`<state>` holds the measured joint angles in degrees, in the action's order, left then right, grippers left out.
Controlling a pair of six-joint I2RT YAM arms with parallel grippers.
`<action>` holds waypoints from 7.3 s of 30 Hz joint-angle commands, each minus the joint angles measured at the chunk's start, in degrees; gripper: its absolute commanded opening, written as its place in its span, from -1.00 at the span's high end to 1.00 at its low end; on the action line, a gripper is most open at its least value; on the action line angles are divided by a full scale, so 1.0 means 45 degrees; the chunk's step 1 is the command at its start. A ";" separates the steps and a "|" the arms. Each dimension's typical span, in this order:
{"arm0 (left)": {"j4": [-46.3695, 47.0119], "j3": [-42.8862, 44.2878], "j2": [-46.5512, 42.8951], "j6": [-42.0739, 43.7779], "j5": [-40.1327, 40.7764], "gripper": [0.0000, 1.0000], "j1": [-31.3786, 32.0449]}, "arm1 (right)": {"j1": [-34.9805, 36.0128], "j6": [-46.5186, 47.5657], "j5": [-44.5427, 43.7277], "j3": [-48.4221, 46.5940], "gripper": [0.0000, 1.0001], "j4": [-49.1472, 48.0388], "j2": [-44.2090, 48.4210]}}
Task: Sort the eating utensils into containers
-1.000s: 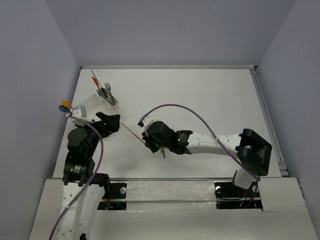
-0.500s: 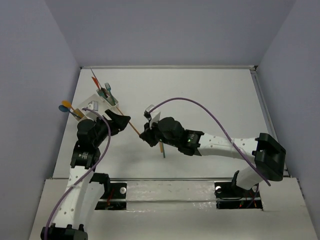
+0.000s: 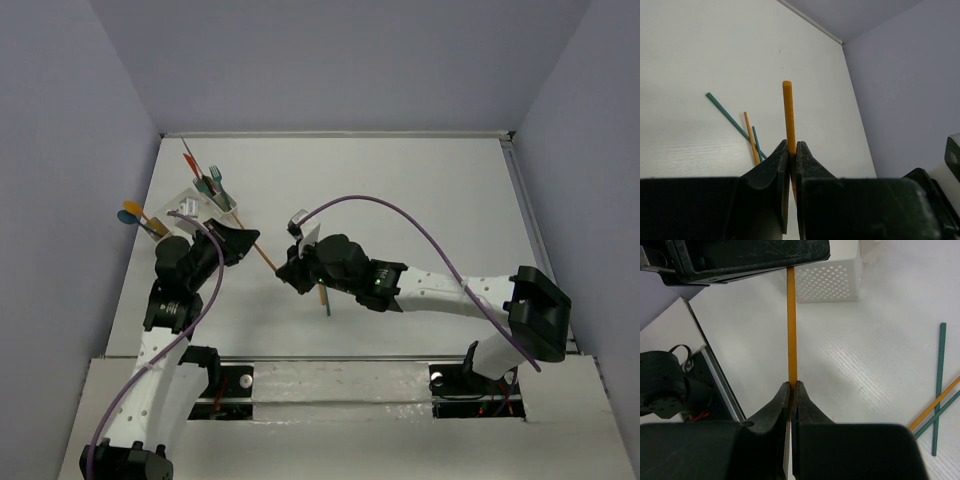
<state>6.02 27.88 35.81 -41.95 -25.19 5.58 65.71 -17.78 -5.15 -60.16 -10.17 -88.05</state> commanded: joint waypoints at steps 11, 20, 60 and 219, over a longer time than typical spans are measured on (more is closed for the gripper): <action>-0.2275 0.2710 0.0575 0.2604 0.2685 1.00 -0.0050 | 0.0065 -0.0462 -0.0419 0.0673 -0.72 -0.1040 0.1653; -0.3154 0.4721 0.1181 0.4048 0.8444 1.00 -0.0050 | 0.0065 -0.0717 -0.0965 0.3543 -0.91 -0.0845 0.4409; 0.0771 0.3747 0.5810 0.7058 1.4524 1.00 -0.2530 | 0.0065 -0.0502 -0.1629 0.6240 -0.95 -0.0942 0.7086; -0.3503 0.5170 0.2197 0.4654 0.9524 1.00 0.0799 | -0.0111 -0.0912 -0.2196 0.4931 -0.83 0.0266 0.5288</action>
<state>-5.21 46.59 46.28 -26.09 11.33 16.10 64.97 -22.22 -13.06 -39.46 -9.02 -65.91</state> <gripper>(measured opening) 0.047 0.908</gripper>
